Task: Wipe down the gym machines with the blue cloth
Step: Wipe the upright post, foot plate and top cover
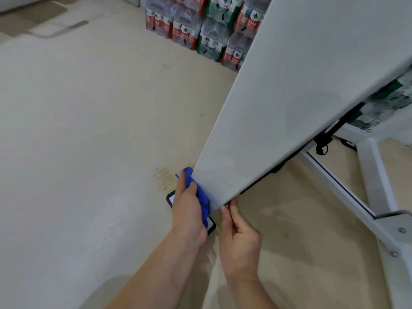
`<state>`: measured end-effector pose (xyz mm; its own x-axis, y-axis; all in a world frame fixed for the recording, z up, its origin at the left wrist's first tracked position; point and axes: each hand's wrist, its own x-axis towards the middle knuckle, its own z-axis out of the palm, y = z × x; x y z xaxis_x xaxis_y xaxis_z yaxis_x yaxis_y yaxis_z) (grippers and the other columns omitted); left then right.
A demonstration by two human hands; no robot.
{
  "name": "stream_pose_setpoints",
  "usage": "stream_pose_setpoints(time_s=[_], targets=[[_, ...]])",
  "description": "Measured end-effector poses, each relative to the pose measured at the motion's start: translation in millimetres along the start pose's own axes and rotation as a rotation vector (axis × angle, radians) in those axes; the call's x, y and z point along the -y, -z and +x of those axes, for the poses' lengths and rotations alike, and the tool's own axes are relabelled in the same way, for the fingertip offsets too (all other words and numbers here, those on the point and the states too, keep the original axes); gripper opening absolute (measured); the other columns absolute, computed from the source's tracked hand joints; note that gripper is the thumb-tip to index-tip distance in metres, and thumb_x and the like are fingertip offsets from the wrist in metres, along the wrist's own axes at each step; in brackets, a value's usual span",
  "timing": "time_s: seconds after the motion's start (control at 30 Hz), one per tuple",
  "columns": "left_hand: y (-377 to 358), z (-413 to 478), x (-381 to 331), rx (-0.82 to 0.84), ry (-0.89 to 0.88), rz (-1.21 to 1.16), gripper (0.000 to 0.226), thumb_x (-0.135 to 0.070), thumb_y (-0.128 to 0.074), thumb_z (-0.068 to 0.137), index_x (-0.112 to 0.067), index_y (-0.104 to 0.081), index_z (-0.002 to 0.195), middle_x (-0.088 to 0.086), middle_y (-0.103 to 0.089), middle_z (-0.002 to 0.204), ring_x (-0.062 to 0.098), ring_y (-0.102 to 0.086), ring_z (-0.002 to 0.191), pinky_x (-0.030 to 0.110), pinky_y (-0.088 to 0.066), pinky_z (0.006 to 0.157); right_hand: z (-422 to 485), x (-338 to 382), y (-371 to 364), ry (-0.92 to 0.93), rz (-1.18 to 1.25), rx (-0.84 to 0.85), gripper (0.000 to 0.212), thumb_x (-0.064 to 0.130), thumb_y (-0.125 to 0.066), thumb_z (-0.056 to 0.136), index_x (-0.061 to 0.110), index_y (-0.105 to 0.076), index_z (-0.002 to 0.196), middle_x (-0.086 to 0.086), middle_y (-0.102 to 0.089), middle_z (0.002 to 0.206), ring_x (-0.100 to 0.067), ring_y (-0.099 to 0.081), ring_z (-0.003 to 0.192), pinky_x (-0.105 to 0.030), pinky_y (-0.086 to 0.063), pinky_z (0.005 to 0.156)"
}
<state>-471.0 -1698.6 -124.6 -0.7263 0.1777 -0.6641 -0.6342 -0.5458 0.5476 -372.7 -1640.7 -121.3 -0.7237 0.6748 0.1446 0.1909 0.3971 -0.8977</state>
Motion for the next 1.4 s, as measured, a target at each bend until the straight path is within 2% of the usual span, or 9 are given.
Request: stream_pose_setpoints(time_s=[0.1,0.27,0.4,0.57,0.77,0.97,1.1,1.23,1.4], targets=[[-22.2,-31.0,-37.3,0.031,-0.133,0.09,0.044,-0.02,-0.045,0.106,-0.052,-0.059,0.133,-0.032,-0.07,0.1,0.003,-0.067,0.097,0.029,-0.05,0.095,6.0,14.4,13.1,-0.166,0.047,0.123,0.043,0.018,-0.069,0.097,0.062,-0.07,0.101,0.033,-0.072,0.108,0.009,-0.068,0.103,-0.018,-0.05,0.095],[-19.4,-81.3,-43.4,0.091,-0.009,0.248,0.058,-0.019,-0.039,0.108,-0.064,-0.036,0.145,-0.018,-0.069,0.11,0.026,-0.065,0.101,0.03,-0.054,0.09,13.3,70.3,56.2,-0.218,0.108,0.175,0.035,0.016,-0.071,0.097,0.029,-0.067,0.129,0.028,-0.075,0.104,0.01,-0.07,0.097,-0.006,-0.049,0.085],[-35.3,-121.6,-69.2,0.15,0.031,0.345,0.057,-0.017,-0.038,0.106,-0.051,-0.036,0.152,-0.013,-0.074,0.108,0.018,-0.069,0.091,0.037,-0.056,0.084,24.9,137.2,83.2,0.031,0.042,0.048,0.046,0.023,-0.067,0.099,0.045,-0.055,0.137,0.016,-0.074,0.117,-0.001,-0.071,0.104,-0.017,-0.054,0.092],[-65.3,-162.8,-102.0,0.229,-0.227,0.437,0.057,-0.023,-0.043,0.108,-0.066,-0.032,0.143,-0.027,-0.063,0.121,-0.007,-0.065,0.095,0.016,-0.05,0.075,37.7,189.9,91.0,0.249,-0.005,-0.091,0.036,0.027,-0.063,0.101,0.01,-0.069,0.132,0.005,-0.067,0.135,-0.007,-0.064,0.124,-0.034,-0.054,0.103],[-82.2,-195.3,-135.9,0.186,-0.249,0.63,0.06,-0.023,-0.036,0.109,-0.058,-0.016,0.154,-0.005,-0.064,0.097,0.025,-0.065,0.076,0.028,-0.055,0.068,38.8,234.3,115.9,0.139,0.113,-0.015,0.03,0.023,-0.071,0.096,0.048,-0.067,0.111,0.008,-0.075,0.118,0.001,-0.071,0.104,-0.018,-0.055,0.092],[-110.9,-219.3,-163.1,0.364,-0.735,0.673,0.066,-0.024,-0.039,0.109,-0.079,-0.019,0.139,-0.016,-0.037,0.16,0.017,-0.038,0.147,0.047,-0.035,0.12,54.5,253.6,116.3,0.364,0.044,-0.191,0.036,0.033,-0.064,0.101,0.012,-0.071,0.129,0.004,-0.07,0.126,-0.008,-0.066,0.119,-0.027,-0.054,0.101],[-89.9,-204.8,-131.8,0.308,-0.818,0.843,0.073,-0.017,-0.04,0.108,-0.064,-0.005,0.152,-0.026,-0.017,0.166,0.008,-0.023,0.154,0.044,-0.032,0.123,61.5,264.2,122.3,0.352,0.111,-0.197,0.037,0.041,-0.063,0.095,0.014,-0.078,0.116,0.01,-0.076,0.112,-0.009,-0.072,0.106,-0.03,-0.058,0.091],[-115.5,-227.4,-162.2,0.231,-0.579,0.761,0.063,-0.026,-0.038,0.109,-0.065,-0.013,0.151,-0.014,-0.064,0.127,0.001,-0.067,0.096,0.025,-0.057,0.081,64.3,290.4,145.9,0.317,0.058,-0.104,0.019,0.021,-0.077,0.09,0.036,-0.079,0.101,0.024,-0.075,0.096,-0.004,-0.074,0.09,-0.024,-0.059,0.082],[-190.9,-321.4,-239.8,0.344,-0.88,0.769,0.065,-0.024,-0.041,0.108,-0.068,-0.014,0.149,-0.024,-0.029,0.163,0.01,-0.032,0.15,0.044,-0.035,0.12,66.1,395.0,179.1,0.235,0.299,-0.185,0.035,0.023,-0.071,0.093,0.037,-0.064,0.124,0.0,-0.072,0.122,-0.006,-0.072,0.105,-0.017,-0.057,0.084]])
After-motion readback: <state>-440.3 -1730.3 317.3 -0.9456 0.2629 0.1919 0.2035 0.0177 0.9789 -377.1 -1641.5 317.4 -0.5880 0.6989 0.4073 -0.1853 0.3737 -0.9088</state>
